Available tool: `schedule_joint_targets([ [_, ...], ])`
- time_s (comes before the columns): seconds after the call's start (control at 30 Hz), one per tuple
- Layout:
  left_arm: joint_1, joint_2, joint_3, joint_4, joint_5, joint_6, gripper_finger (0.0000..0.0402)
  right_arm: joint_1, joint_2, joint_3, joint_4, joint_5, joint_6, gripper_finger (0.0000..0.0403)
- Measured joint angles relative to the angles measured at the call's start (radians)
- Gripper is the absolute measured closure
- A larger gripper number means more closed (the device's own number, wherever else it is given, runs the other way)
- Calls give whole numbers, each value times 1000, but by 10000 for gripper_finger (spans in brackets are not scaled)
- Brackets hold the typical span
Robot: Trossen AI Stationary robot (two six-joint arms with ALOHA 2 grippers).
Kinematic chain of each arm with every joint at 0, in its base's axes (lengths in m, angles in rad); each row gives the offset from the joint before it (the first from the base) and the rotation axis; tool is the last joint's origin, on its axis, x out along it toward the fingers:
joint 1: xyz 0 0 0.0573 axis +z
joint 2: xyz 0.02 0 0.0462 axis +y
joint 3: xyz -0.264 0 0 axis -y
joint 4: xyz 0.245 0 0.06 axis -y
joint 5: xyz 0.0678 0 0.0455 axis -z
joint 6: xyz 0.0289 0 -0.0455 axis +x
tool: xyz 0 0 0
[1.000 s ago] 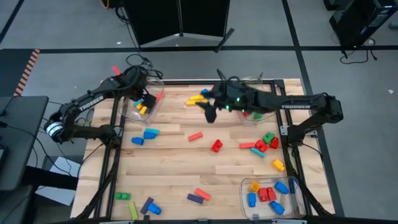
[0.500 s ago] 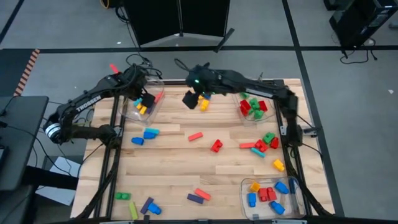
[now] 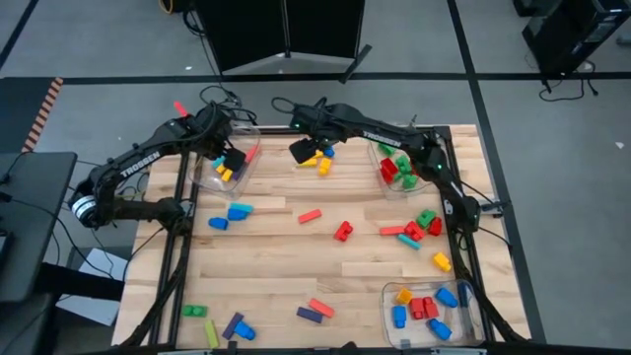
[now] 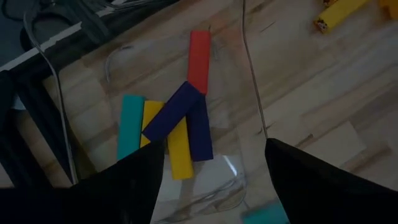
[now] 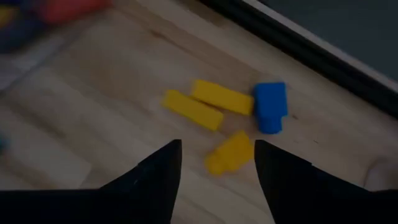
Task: Sort blocks by size
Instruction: Put the yellow 1 stud game piece into the bottom transparent bin
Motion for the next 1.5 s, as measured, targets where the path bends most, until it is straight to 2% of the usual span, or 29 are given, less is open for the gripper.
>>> schedule_joint_targets([
  [0.23, -19, -2, 0, -1, 3, 25, 117, -55, 61, 0, -52, -37, 140, 189],
  [0.37, -32, -6, 0, 1, 3, 31, 117, -73, 97, 0, -52, -106, 211, 165],
  [0.67, -32, -6, 0, 0, 5, 90, 117, -86, 172, 0, -97, -136, 298, 95],
  [0.93, -32, -7, 0, 0, 0, 109, 117, -90, 232, -3, -96, -161, 323, 78],
  [1.13, -32, -7, 0, 1, -2, 130, 117, -91, 257, -5, -80, -147, 312, 115],
  [1.4, -32, -7, 0, 1, -3, 130, 117, -99, 255, -4, -93, -147, 265, 244],
  [1.5, -32, -7, 0, 1, -3, 130, 117, -99, 255, -4, -116, -170, 227, 262],
])
